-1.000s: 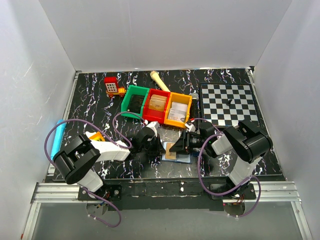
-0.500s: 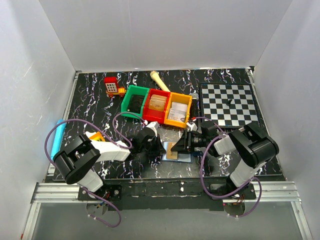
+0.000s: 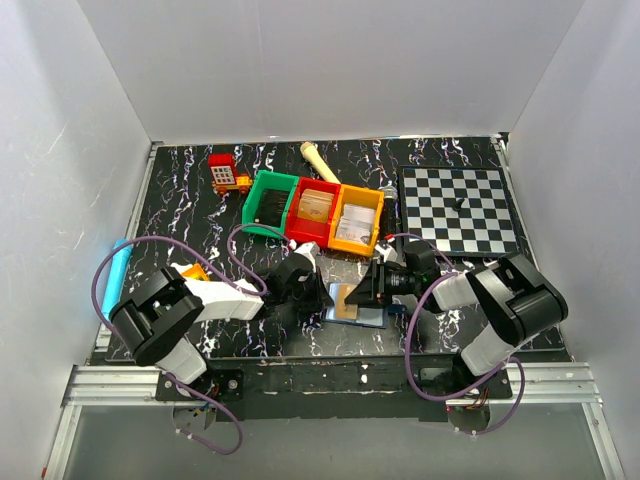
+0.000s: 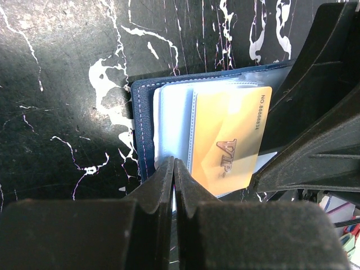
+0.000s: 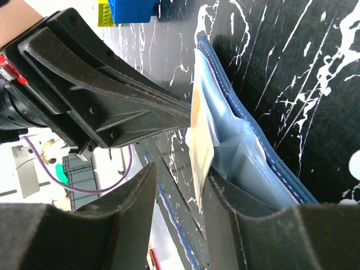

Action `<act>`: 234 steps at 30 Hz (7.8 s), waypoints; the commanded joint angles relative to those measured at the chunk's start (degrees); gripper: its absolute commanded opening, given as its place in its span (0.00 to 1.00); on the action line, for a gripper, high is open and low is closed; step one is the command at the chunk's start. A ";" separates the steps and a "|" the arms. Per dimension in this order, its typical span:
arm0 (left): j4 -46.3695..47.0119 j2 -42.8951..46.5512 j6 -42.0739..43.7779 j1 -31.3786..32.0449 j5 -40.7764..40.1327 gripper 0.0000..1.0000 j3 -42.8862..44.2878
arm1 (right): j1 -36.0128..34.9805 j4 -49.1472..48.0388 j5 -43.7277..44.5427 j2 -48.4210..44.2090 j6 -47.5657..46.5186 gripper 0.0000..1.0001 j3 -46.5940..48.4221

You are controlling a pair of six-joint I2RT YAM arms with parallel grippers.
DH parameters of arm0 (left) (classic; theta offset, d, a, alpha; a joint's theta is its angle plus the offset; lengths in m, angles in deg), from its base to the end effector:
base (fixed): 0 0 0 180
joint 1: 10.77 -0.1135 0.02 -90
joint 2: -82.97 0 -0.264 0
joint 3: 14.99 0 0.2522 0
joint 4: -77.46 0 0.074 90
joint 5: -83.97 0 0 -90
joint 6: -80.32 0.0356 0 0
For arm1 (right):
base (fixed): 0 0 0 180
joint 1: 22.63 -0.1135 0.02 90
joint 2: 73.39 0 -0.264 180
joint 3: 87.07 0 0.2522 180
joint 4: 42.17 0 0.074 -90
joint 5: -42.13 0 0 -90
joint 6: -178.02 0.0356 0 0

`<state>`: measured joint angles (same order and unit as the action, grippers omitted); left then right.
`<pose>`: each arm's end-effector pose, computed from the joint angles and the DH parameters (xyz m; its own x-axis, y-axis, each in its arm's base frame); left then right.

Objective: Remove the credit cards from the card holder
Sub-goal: Remove the credit card from the card holder, then place the credit card in the storage box.

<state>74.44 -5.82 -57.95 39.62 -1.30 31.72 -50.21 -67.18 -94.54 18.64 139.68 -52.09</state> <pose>0.1755 -0.2167 0.1309 -0.9013 -0.0775 -0.4263 0.1987 0.8003 -0.5657 0.2096 0.1387 0.1135 -0.9696 0.1008 -0.2232 -0.1673 0.3929 0.9043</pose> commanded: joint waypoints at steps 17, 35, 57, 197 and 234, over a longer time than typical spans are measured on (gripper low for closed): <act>-7.49 -2.97 0.37 -0.21 -3.24 0.00 -1.48 | 2.00 5.81 -2.89 -4.67 -4.46 0.43 0.32; -3.45 -1.82 2.57 0.41 2.74 0.00 -1.22 | 1.91 1.41 -3.95 -0.36 -0.95 0.45 3.13; -2.31 -3.76 3.62 2.52 4.06 0.00 0.98 | -0.38 -1.23 -4.91 5.09 1.25 0.49 5.59; -8.89 5.29 3.53 1.02 -1.30 0.24 1.67 | 8.15 63.11 10.64 -32.08 -24.06 0.01 13.24; 24.48 46.53 1.43 -17.96 35.16 0.52 -14.58 | -10.57 15.93 -4.48 -33.14 -7.99 0.01 16.32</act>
<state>87.36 43.36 -53.18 21.96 25.61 17.47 -60.63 -36.71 -94.39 -15.24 124.53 -34.94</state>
